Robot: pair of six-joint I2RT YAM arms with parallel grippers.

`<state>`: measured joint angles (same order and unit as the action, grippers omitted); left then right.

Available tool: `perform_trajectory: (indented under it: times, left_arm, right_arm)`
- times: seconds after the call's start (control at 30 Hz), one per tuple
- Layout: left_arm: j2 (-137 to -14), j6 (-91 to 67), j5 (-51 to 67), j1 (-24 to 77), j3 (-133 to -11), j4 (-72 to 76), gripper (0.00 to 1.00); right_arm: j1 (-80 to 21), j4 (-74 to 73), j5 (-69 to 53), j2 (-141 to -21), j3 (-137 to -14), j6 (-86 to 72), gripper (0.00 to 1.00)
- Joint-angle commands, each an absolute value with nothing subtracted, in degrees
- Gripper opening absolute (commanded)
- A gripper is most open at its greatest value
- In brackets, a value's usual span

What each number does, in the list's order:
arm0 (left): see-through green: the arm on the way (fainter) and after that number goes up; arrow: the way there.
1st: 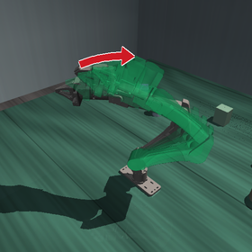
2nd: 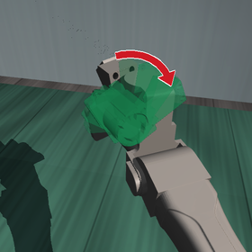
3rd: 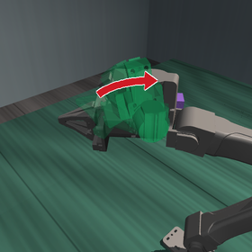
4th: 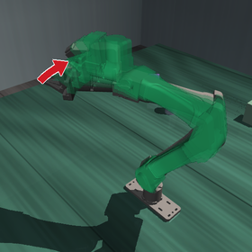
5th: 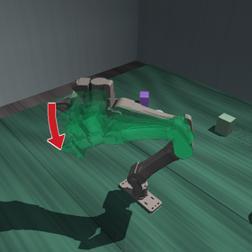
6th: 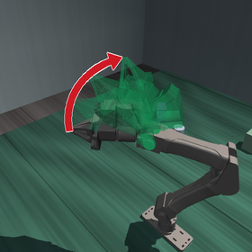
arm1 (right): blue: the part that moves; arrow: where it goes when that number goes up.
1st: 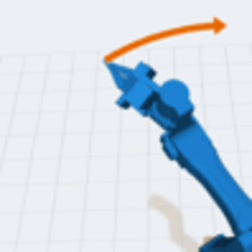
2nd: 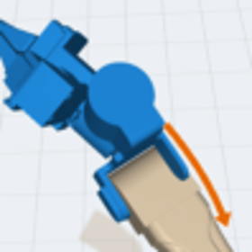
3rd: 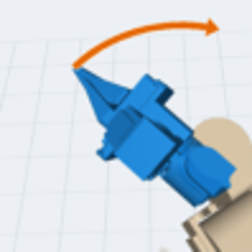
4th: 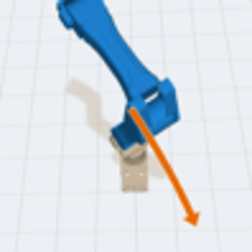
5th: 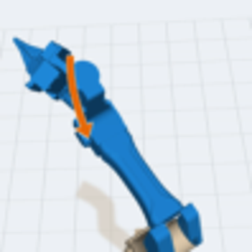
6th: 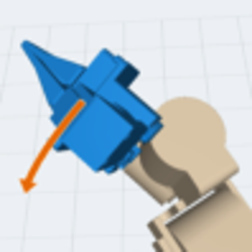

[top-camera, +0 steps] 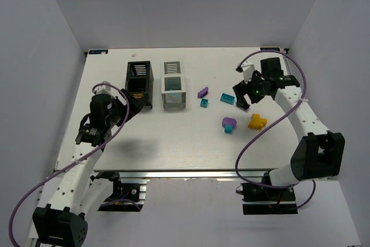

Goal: Sort the legos into containers by color

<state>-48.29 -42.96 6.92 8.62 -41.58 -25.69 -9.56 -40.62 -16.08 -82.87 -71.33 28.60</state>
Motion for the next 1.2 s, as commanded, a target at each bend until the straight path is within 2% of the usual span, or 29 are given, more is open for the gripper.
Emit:
perform_trajectory:
  times: [0.0,0.5,1.17]
  left_arm:
    - [-46.32,-42.89,7.38,8.35,-40.44,-25.58,0.95]
    - [-40.87,-45.09,3.78,8.35,-38.23,-28.82,0.95]
    - [-39.81,-47.20,1.49,8.35,-39.37,-31.20,0.94]
  right_arm:
    - [-8.26,-41.66,-13.80,-83.40,-71.19,26.72,0.89]
    - [-6.86,-40.17,-15.65,-98.34,-77.60,39.37,0.87]
    - [-6.86,-41.57,-13.71,-111.88,-84.72,40.87,0.76]
